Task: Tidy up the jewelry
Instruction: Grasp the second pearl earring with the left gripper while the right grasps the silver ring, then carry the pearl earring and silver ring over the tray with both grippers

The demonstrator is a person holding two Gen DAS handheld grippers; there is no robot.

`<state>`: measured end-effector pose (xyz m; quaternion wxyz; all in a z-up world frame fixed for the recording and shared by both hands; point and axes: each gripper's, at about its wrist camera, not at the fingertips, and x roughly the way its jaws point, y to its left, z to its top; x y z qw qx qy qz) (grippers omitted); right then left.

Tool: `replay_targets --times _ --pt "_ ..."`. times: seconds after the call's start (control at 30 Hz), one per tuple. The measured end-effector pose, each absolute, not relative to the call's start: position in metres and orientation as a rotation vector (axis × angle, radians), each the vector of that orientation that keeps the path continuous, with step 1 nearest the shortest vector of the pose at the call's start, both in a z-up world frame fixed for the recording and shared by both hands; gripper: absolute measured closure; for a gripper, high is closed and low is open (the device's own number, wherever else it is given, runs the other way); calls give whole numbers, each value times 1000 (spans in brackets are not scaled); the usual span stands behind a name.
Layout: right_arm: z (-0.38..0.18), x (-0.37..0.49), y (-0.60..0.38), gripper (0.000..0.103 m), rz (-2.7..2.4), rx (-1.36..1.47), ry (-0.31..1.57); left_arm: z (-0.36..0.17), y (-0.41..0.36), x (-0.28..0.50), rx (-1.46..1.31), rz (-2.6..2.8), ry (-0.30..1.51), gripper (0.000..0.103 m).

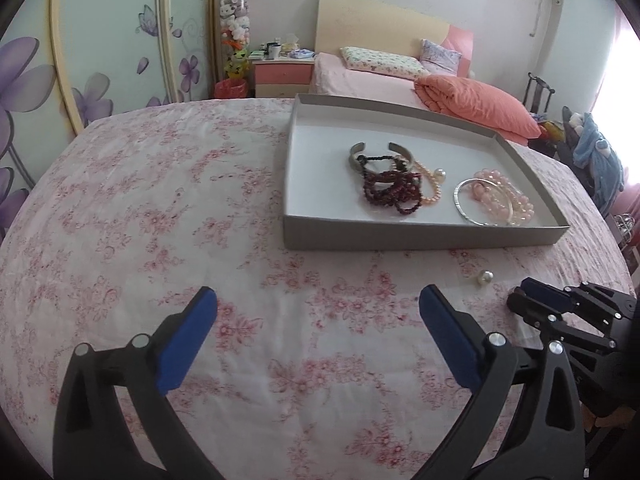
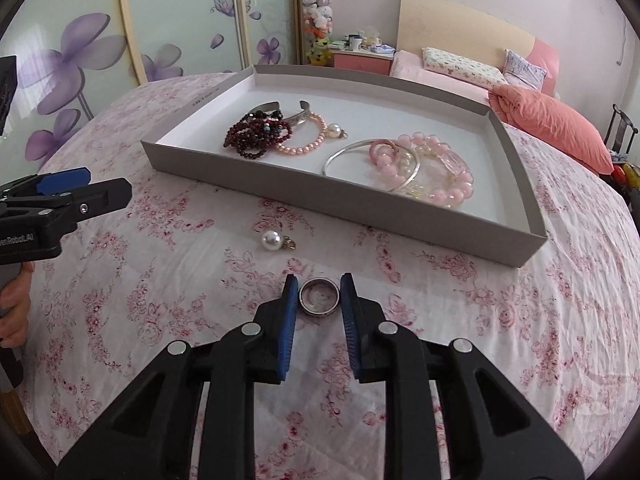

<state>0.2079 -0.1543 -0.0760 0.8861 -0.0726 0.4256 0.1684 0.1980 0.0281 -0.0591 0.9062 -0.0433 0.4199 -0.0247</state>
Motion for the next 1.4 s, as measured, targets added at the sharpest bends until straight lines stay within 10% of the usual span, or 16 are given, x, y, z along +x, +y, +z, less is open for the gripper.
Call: replay_targets --times 0.37,0.9,1.4 --pt "-77 212 -240 80 69 -2 897 -59 -47 197 38 -193 853 7" --pt "-77 203 -254 80 90 36 899 -87 -118 229 99 -196 918 86" --pt "-76 211 -191 80 200 -72 897 -85 -21 208 74 -64 913 87"
